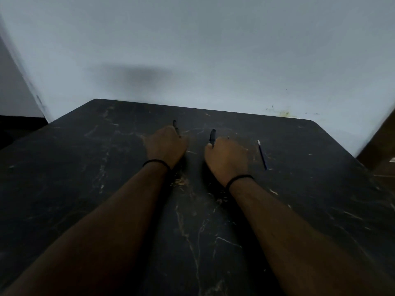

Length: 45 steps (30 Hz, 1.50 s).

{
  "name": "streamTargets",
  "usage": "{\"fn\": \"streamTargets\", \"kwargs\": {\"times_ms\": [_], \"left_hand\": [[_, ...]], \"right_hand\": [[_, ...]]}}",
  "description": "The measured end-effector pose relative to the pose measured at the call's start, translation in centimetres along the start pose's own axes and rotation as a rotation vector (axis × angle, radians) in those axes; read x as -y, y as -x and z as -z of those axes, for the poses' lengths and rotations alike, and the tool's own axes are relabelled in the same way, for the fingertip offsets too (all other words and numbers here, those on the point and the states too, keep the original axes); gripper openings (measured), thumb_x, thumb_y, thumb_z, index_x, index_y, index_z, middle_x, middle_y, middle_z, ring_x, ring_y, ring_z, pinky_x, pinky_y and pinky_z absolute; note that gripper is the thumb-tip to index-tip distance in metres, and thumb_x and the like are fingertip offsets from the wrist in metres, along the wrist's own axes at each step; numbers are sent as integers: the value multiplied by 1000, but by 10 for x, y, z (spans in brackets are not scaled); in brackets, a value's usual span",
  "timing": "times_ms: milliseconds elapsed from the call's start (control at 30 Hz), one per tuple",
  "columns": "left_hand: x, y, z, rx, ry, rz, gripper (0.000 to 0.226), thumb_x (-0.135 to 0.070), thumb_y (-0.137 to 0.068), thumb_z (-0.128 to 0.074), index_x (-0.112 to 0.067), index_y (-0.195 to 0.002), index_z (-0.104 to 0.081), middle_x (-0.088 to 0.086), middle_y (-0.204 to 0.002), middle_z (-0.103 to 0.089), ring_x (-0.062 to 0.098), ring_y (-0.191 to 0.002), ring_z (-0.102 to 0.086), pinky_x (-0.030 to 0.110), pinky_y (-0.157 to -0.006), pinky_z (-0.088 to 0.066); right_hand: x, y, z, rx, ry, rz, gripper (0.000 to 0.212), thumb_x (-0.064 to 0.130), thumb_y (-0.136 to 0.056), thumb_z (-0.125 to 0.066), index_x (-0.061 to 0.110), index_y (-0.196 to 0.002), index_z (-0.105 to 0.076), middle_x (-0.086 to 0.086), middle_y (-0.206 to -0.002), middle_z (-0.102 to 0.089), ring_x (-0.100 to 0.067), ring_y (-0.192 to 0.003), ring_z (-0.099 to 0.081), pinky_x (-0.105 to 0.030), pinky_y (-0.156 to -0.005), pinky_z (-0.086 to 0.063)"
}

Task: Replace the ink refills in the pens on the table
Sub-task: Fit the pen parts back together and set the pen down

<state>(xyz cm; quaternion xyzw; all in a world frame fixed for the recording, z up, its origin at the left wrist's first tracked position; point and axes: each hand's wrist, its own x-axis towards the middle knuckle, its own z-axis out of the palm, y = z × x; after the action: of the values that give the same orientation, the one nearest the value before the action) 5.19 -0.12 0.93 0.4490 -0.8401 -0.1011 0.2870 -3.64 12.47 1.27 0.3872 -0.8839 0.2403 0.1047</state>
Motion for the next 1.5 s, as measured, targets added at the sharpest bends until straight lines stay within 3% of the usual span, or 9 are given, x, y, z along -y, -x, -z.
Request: {"fn": "streamTargets", "kwargs": {"times_ms": [300, 633, 767, 867, 1000, 1267, 1367, 1433, 1500], "left_hand": [[-1, -1, -4, -22, 35, -17, 24, -39, -90, -50, -17, -82, -56, 9, -93, -66, 29, -88, -62, 32, -68, -34], [-10, 10, 5, -86, 170, -73, 36, -34, -93, -50, -25, -62, -36, -8, -61, -41, 9, -55, -39, 27, -50, -24], [-21, 17, 9, -170, 329, -175, 35, -35, -95, -49, -25, -63, -38, -8, -61, -42, 6, -53, -39, 27, -50, -28], [-34, 27, 9, -153, 351, -346, 34, -38, -94, -45, -18, -67, -46, -3, -65, -48, 13, -58, -45, 31, -54, -38], [-45, 37, 2, -64, 301, -535, 27, -37, -97, -44, -19, -78, -50, -1, -76, -53, 18, -67, -51, 35, -60, -42], [-55, 46, 2, -12, 309, -735, 21, -33, -98, -43, -17, -89, -54, 1, -87, -58, 21, -77, -55, 43, -69, -47], [-56, 47, 1, -32, 382, -691, 22, -30, -102, -39, -19, -86, -51, -4, -81, -50, 15, -72, -48, 41, -68, -46], [-52, 44, 3, -110, 475, -565, 37, -39, -102, -30, -15, -86, -53, -3, -76, -50, 12, -69, -48, 32, -65, -43], [-46, 40, 5, -196, 581, -455, 45, -48, -101, -24, -18, -85, -52, -9, -72, -47, 3, -65, -47, 20, -60, -36]], "right_hand": [[-7, -16, -15, -13, 87, 123, 35, 33, -102, -42, 8, -104, -66, -13, -105, -70, -32, -95, -66, -33, -73, -44], [-10, -12, -2, -85, 31, 53, 42, 39, -104, -34, 10, -98, -65, -13, -102, -69, -32, -94, -64, -34, -74, -42], [-21, -3, 14, -285, -340, -8, 39, 38, -105, -36, 13, -81, -53, -5, -76, -59, -25, -71, -56, -34, -62, -37], [-23, 0, 21, -339, -717, -73, 40, 39, -104, -42, 9, -87, -61, -10, -80, -67, -26, -73, -62, -38, -65, -48], [-26, 3, 29, -242, -1028, -115, 25, 41, -100, -53, 22, -93, -69, 1, -89, -73, -12, -80, -67, -25, -70, -52], [-33, 5, 42, -154, -1359, -199, 21, 10, -93, -66, 1, -112, -67, -8, -87, -73, -3, -69, -69, -10, -57, -49], [-35, 6, 40, -178, -1270, -175, 20, 17, -95, -65, 10, -113, -69, 1, -80, -69, -6, -68, -66, -21, -64, -54], [-38, 5, 37, -189, -913, -48, 21, 33, -97, -62, 22, -114, -68, 6, -80, -66, -12, -72, -63, -33, -67, -55], [-38, 8, 34, -201, -498, 165, 22, 40, -98, -56, 28, -113, -66, 8, -84, -64, -15, -78, -62, -32, -68, -49]]}}
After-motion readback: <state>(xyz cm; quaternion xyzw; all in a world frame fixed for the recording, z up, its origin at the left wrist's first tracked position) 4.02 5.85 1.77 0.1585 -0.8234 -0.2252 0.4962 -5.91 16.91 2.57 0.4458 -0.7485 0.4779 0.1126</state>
